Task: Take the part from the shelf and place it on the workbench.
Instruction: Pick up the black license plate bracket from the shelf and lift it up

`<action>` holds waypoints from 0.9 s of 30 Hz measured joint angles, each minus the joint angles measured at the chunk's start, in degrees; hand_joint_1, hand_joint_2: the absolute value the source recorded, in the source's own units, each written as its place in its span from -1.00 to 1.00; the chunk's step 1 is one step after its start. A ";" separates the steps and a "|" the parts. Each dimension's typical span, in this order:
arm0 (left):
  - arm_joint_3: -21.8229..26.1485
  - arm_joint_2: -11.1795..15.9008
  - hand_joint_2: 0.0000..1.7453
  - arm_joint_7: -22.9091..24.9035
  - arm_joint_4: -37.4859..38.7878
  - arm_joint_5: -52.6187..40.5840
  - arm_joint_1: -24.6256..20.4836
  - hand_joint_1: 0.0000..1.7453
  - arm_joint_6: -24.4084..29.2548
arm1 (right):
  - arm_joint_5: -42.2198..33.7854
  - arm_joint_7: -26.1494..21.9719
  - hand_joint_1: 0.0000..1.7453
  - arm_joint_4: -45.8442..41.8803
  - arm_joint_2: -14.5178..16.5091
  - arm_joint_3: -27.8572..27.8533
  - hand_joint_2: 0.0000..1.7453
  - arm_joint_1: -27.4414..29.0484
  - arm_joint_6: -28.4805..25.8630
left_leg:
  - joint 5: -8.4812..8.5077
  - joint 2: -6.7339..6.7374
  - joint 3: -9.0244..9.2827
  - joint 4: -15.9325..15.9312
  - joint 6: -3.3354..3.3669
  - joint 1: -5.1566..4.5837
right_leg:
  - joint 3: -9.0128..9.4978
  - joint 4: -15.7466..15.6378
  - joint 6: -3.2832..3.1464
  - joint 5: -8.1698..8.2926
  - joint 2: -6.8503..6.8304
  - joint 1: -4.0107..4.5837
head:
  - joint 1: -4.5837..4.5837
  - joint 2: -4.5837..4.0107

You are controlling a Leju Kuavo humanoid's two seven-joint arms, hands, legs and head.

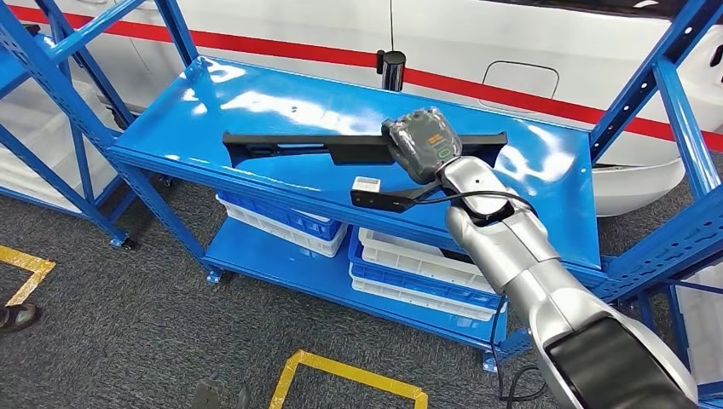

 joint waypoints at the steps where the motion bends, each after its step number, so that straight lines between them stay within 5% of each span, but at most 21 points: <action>1: 0.19 0.00 1.00 0.20 0.01 0.08 0.03 -1.00 0.04 | -0.50 0.05 0.86 -2.76 -0.88 -0.36 1.00 0.06 0.75 | 0.00 0.00 -0.01 0.00 0.00 0.00 | -0.01 0.00 0.00 0.00 0.00 0.00 | 0.01 -0.01; 9: 0.87 0.19 1.00 11.42 0.04 -0.95 0.06 -1.00 0.53 | -2.69 1.01 0.86 -15.16 -6.10 -2.90 1.00 1.65 3.09 | -0.03 0.01 -0.01 0.01 0.04 -0.05 | 0.01 -0.02 0.01 0.00 0.01 -0.05 | 0.01 -0.01; 16: 0.87 0.34 1.00 12.83 0.04 -2.44 0.04 -1.00 -1.23 | -2.75 2.16 0.86 -16.64 -8.14 -5.09 1.00 4.58 1.68 | -0.08 0.01 -0.02 0.06 0.11 -0.09 | 0.02 -0.05 0.03 0.01 0.01 -0.08 | 0.00 -0.01; 24: 0.87 1.03 1.00 13.04 0.04 -2.92 -0.20 -1.00 -2.03 | -2.47 1.82 0.86 -16.64 -8.76 -7.01 1.00 6.45 1.23 | -0.26 0.11 0.22 -0.13 0.97 -0.15 | 0.08 -0.15 0.37 -0.16 0.08 -0.27 | -0.02 -0.01; 27: 0.88 1.09 1.00 12.89 0.04 -2.94 -0.27 -1.00 -2.30 | -2.42 1.76 0.86 -16.62 -8.77 -7.59 1.00 6.49 1.14 | 0.49 0.48 1.13 -1.33 1.48 0.39 | -1.78 4.09 0.51 -2.61 -0.05 -0.23 | 0.15 -0.01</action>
